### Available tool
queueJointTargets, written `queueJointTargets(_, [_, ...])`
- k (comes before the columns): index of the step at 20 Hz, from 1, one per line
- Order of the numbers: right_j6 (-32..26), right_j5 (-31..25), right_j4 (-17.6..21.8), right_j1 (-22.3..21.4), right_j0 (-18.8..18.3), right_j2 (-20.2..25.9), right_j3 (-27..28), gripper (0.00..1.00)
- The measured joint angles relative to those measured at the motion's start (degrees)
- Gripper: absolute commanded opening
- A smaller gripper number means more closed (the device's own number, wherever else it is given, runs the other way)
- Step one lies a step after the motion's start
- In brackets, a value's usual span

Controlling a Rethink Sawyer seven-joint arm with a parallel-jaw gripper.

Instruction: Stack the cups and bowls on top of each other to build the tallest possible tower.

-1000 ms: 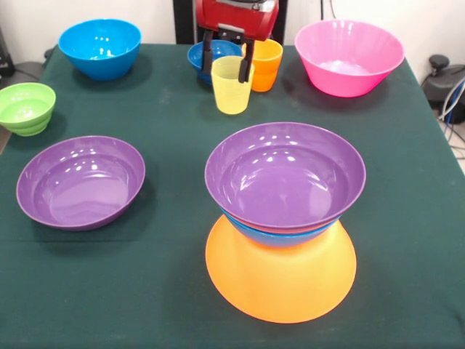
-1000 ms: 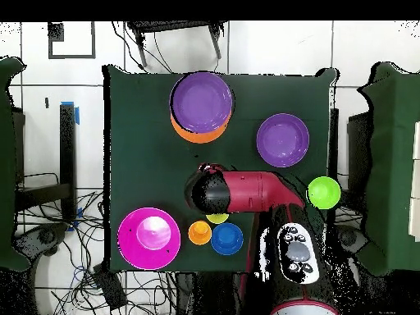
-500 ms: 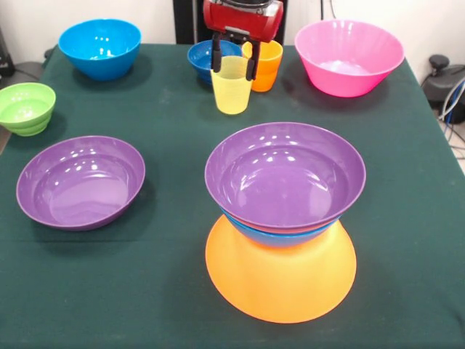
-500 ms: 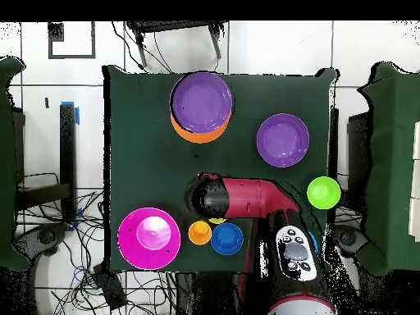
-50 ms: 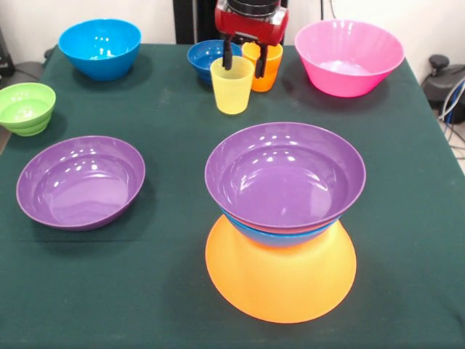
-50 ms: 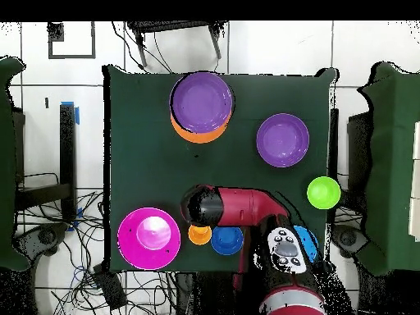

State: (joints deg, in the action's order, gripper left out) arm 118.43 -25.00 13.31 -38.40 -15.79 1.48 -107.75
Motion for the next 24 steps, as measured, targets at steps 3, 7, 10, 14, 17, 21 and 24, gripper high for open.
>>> queueJointTargets(3, [0.05,0.68,-0.27,0.63,0.73,-0.82,-0.74,1.0])
queueJointTargets(7, [0.05,2.4,-0.33,1.4,1.17,-1.41,-1.22,1.0])
queueJointTargets(10, [0.05,4.75,-0.33,2.16,1.24,-1.88,-1.26,1.0])
queueJointTargets(14, [0.05,7.02,-0.34,3.16,1.24,-2.33,-1.25,1.0])
queueJointTargets(17, [0.05,8.47,-0.34,3.95,1.24,-2.66,-1.25,1.0])
queueJointTargets(21, [0.05,9.84,-0.43,4.9,1.37,-3.24,-1.24,1.0])
queueJointTargets(24, [0.05,10.29,-0.88,5.63,1.71,-3.89,-1.28,1.0])
